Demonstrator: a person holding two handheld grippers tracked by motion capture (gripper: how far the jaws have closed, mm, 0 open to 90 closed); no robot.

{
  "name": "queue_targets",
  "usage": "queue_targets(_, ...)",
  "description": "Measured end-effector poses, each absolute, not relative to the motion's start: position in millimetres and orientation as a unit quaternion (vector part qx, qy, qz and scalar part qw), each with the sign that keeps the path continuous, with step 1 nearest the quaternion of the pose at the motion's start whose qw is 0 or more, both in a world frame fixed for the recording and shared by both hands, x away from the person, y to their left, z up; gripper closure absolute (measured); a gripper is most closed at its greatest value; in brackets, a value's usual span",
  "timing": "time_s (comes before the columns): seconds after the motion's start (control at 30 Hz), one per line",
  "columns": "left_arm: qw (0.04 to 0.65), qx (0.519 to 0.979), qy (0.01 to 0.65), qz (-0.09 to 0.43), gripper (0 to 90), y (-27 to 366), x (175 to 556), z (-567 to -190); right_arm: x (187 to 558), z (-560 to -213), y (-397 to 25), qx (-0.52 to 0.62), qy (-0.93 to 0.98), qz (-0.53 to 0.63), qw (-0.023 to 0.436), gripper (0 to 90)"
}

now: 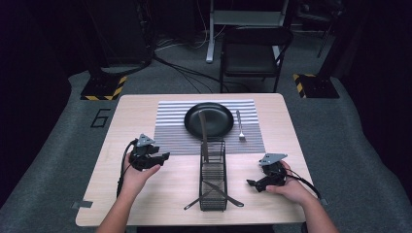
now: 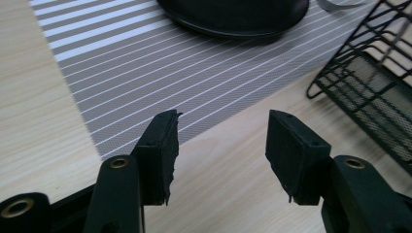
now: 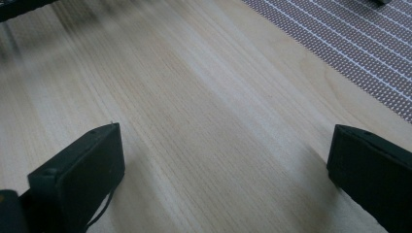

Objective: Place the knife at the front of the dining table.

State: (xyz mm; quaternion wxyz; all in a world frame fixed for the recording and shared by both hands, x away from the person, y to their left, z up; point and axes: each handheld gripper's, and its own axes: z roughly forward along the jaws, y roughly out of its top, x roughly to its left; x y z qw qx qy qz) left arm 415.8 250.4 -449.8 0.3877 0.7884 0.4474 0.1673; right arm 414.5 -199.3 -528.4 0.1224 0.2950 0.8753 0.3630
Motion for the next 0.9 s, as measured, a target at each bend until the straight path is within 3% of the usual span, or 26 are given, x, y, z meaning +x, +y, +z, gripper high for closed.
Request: queue_targets(0.9,0.423,0.803,0.390,0.155,49.2,202,435,-400,414,-528,-199,0.295,0.875,0.363,0.123,0.0)
